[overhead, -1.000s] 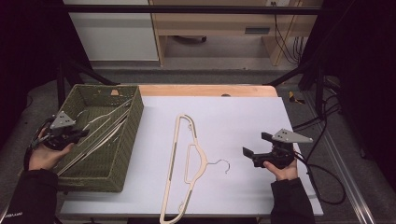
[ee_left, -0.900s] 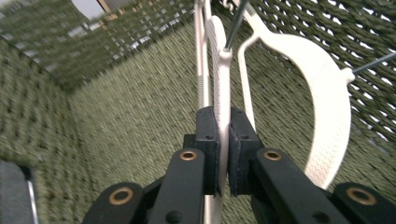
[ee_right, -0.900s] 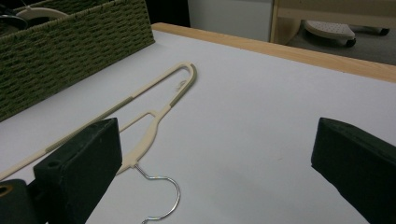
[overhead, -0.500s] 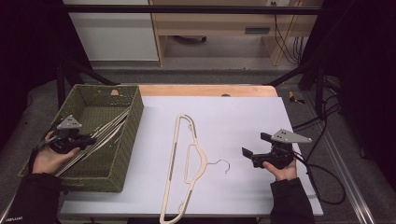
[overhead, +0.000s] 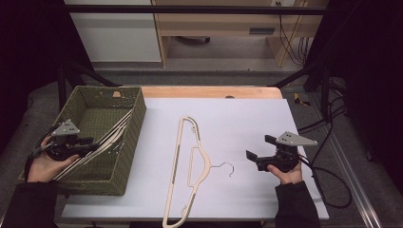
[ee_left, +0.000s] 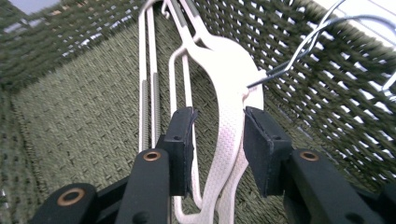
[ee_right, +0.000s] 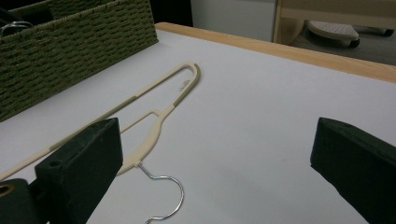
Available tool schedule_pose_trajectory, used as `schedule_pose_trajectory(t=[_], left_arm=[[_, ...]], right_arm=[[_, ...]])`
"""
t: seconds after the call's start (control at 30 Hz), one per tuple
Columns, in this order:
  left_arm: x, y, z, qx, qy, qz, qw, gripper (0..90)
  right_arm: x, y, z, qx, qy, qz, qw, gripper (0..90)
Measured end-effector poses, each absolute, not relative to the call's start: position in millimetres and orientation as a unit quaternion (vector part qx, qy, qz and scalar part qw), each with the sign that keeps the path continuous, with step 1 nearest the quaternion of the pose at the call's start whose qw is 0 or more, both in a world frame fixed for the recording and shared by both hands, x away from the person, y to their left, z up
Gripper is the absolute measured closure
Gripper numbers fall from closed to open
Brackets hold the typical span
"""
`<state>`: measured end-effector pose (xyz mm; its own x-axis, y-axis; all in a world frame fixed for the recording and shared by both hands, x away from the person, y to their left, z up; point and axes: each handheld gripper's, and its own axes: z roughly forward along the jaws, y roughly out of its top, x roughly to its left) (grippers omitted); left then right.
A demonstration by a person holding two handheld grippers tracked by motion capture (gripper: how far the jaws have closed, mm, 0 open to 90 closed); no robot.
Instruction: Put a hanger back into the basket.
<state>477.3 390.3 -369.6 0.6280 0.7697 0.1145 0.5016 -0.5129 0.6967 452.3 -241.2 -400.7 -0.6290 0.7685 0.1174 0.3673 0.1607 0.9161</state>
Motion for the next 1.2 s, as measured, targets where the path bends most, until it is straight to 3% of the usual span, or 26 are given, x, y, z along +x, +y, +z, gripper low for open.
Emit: schedule_pose_trajectory(t=[0.23,0.57,0.7,1.2], left_arm=[[463,383,-348,0.802,0.375,0.245,0.396,51.0],[446,330,-328,0.756,0.344,0.260,0.492,24.9],[437,306,-323,0.753,0.329,0.268,0.503,12.1],[417,232,-345,0.739,0.318,0.222,0.550,6.8]], right_arm=[[451,-239,-399,0.377,0.738,0.526,0.191,2.7],[451,-237,-400,0.369,0.743,0.526,0.188,3.5],[450,-236,-400,0.368,0.743,0.529,0.183,4.3],[452,-227,-405,0.350,0.754,0.529,0.172,6.4]])
